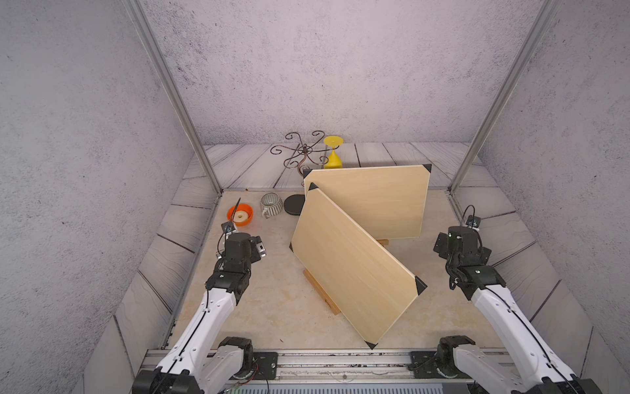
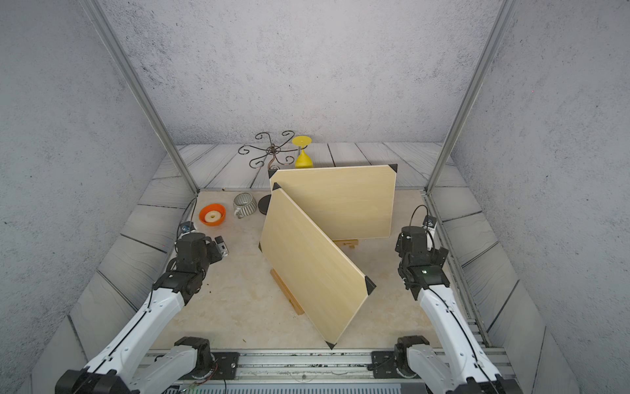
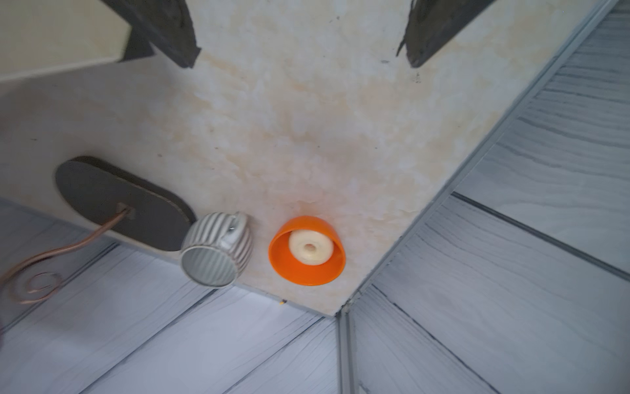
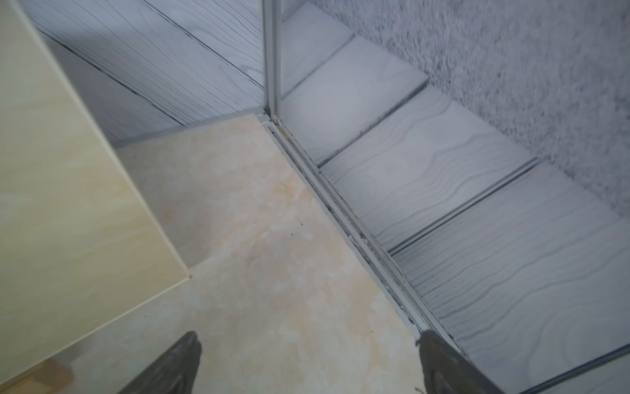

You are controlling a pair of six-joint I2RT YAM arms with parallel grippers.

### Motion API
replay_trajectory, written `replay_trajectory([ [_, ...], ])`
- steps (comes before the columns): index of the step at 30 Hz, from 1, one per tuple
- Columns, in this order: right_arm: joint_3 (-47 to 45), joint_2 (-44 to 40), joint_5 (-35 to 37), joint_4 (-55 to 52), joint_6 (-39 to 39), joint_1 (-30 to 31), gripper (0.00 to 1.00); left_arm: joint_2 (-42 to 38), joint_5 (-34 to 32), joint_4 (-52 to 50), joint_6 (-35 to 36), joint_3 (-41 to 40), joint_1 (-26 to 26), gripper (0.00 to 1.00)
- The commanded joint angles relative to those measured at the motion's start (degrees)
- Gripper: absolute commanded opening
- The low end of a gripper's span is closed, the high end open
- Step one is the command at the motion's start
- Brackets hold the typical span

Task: Assemble the easel
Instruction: Place the drawing board on the easel, then reset both arms

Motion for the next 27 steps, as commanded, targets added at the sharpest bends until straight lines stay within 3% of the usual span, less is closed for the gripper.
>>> replay_trajectory([
  [1, -3.93, 5.73, 2.79, 11.56, 2.93, -0.36, 0.99, 3.69, -5.93, 11.71, 5.52, -3.60, 1.93, 0.97],
  [8, -12.30, 19.50, 4.53, 33.63, -2.70, -0.66, 0.99, 15.85, -5.07, 28.19, 15.89, -6.78, 3.06, 0.97],
  [10, -9.35, 21.60, 1.41, 31.16, -5.01, -0.77, 0.99, 18.85, -1.92, 32.76, 17.70, -6.76, 3.56, 0.97],
  [12, -8.45, 24.41, -1.38, 35.82, -9.70, -0.99, 0.99, 20.11, 1.26, 30.74, 18.40, -4.39, 3.69, 0.97],
  [14, -7.53, 26.58, -4.39, 38.49, -11.64, -1.92, 0.99, 21.33, 4.68, 36.93, 20.68, -5.69, 3.64, 0.97],
  [16, -7.22, 27.48, -11.47, 40.44, -11.18, -4.19, 0.99, 21.72, 8.12, 42.10, 22.78, -7.20, 3.86, 0.97],
  [20, -6.43, 27.93, -18.34, 40.07, -11.13, -5.82, 0.99, 26.40, 14.45, 52.69, 24.28, -10.57, 4.32, 0.97],
  [23, -14.44, 24.87, -28.51, 53.44, -14.54, -5.82, 0.99, 29.08, 16.80, 59.41, 25.87, -13.30, 4.21, 0.97],
  [25, -20.19, 25.59, -27.57, 63.74, -14.16, -5.76, 0.99, 30.45, 15.57, 60.07, 25.18, -12.57, 4.22, 0.97],
  [27, -23.07, 29.47, -28.19, 72.42, -14.36, -5.79, 0.99, 30.76, 12.17, 53.92, 23.18, -9.23, 4.38, 0.97],
])
